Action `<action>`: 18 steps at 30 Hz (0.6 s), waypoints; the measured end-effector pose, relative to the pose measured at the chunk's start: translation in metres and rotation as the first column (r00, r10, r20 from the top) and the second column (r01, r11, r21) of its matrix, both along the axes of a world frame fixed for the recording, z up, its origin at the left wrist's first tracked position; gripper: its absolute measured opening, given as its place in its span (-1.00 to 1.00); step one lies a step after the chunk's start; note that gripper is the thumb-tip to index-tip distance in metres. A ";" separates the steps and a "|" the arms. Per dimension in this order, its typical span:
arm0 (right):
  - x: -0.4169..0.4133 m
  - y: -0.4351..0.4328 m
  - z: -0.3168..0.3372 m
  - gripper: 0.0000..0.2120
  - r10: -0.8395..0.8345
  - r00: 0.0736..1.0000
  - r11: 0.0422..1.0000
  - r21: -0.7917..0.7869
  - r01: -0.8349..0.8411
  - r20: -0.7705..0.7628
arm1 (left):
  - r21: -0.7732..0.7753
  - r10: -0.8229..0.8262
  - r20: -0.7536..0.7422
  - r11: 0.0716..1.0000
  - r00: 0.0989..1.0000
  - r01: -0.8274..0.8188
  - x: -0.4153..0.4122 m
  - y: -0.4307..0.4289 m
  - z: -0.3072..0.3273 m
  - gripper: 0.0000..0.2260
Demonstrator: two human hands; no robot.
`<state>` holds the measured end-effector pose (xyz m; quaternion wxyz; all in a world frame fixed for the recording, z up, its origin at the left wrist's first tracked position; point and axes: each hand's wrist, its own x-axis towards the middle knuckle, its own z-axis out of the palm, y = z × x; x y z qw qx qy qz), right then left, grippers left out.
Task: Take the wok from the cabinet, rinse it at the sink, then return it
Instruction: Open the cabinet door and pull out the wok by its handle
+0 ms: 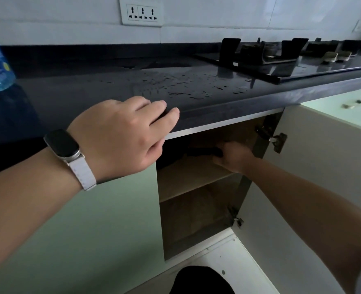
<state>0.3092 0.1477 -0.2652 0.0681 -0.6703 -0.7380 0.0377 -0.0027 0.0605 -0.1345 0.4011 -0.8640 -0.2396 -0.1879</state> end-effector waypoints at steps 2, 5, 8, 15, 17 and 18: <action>-0.006 -0.008 -0.003 -0.70 -0.027 0.999 1.000 0.006 0.027 -0.017 | -0.003 0.000 0.002 1.000 1.000 0.000 0.000 0.000 0.000 -0.62; -0.014 -0.023 -0.011 -0.75 -0.051 0.998 0.998 0.023 0.052 -0.042 | -0.005 -0.001 0.005 1.000 1.000 0.001 0.000 0.001 -0.001 -0.62; -0.015 -0.042 -0.021 -0.74 -0.082 0.994 0.995 0.057 0.086 -0.070 | -0.004 -0.007 0.013 1.000 1.000 0.007 -0.001 0.002 -0.001 -0.61; 0.004 -0.100 -0.031 -0.73 -0.205 0.972 0.977 0.038 0.211 -0.115 | 0.017 -0.017 0.015 1.000 1.000 0.017 -0.001 0.005 -0.002 -0.62; 0.010 -0.117 -0.034 -0.74 -0.235 0.965 0.969 0.048 0.242 -0.120 | 0.022 -0.016 0.013 1.000 1.000 0.016 -0.002 0.005 -0.003 -0.62; 0.012 -0.126 -0.033 -0.75 -0.250 0.960 0.965 0.044 0.257 -0.125 | 0.022 -0.016 0.011 1.000 1.000 0.016 -0.003 0.006 -0.003 -0.62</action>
